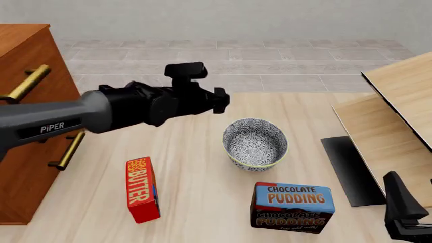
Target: Close the top drawer of the cabinet and put the bowl on top of it.
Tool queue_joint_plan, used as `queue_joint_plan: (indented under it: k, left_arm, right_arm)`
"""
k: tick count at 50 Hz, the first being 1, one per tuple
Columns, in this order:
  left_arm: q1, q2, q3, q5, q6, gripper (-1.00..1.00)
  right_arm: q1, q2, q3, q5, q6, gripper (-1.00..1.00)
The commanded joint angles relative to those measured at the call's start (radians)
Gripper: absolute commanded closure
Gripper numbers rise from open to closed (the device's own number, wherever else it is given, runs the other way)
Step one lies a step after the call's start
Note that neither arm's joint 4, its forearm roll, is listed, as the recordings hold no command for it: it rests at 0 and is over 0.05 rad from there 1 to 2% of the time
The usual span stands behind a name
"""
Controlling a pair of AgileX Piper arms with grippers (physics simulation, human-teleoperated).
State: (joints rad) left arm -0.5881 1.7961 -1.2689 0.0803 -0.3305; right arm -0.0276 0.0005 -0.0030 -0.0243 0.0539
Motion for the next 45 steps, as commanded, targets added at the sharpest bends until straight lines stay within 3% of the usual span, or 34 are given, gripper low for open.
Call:
queue_joint_plan:
  k: [1, 45]
  left_arm:
    - [0.006, 0.047, -0.006, -0.024, -0.017, -1.0]
    - [-0.01, 0.206, -0.012, -0.101, -0.074, -1.0]
  right_arm:
    - [0.0, 0.0, 0.002, -0.002, 0.002, -1.0]
    - [0.004, 0.0, 0.001, 0.001, -0.009, -1.0]
